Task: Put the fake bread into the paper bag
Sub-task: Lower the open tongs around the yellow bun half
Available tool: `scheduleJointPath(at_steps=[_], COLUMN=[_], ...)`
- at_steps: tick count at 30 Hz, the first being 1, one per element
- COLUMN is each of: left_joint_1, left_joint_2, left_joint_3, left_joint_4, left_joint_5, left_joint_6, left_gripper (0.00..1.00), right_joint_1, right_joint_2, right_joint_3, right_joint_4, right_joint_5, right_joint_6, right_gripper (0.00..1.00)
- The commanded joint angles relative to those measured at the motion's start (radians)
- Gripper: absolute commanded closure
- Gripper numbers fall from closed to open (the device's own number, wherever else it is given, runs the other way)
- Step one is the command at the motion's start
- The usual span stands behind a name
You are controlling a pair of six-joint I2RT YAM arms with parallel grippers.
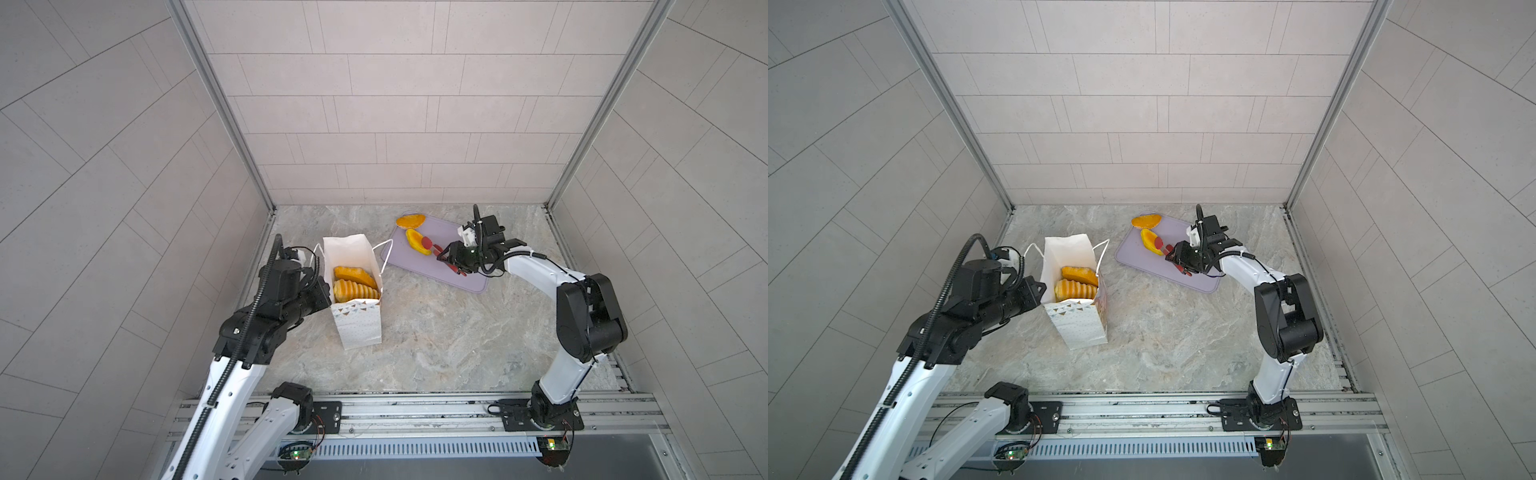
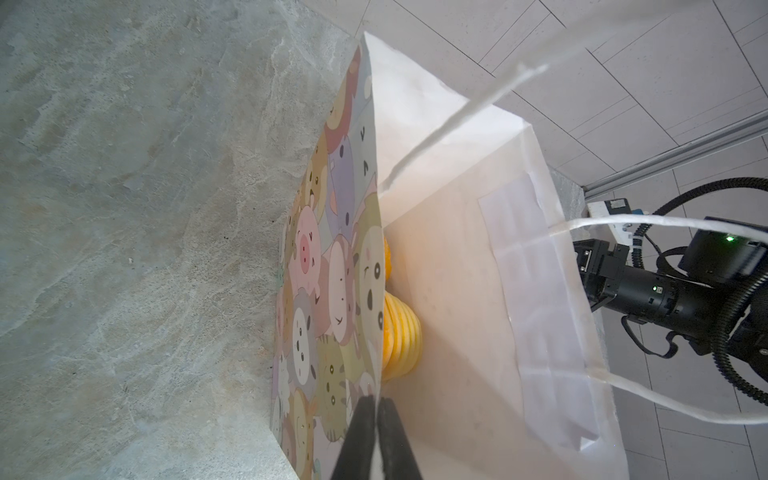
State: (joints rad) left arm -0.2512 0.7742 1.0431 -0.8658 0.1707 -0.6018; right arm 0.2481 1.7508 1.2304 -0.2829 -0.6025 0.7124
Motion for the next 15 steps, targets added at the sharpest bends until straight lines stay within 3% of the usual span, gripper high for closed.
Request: scheduleJointPath(at_steps=[1, 15], left_joint_1=[-0.003, -0.002], left_joint_2=[-0.004, -0.004], left_joint_3=[0.009, 0.009], left_joint_4=[-0.002, -0.008], left_joint_5=[-0.011, -0.017], left_joint_6=[0.017, 0.02], left_gripper=[0.93, 0.93], right_joint_1=[-0.003, -0.003], right_joint_2=[0.005, 0.01], right_joint_3=[-0.012, -0.062], right_joint_4=[0.04, 0.147], right_joint_5=[-0.013, -0.058], right_joint_6=[0.022, 0.092], right_gripper=[0.47, 0.47])
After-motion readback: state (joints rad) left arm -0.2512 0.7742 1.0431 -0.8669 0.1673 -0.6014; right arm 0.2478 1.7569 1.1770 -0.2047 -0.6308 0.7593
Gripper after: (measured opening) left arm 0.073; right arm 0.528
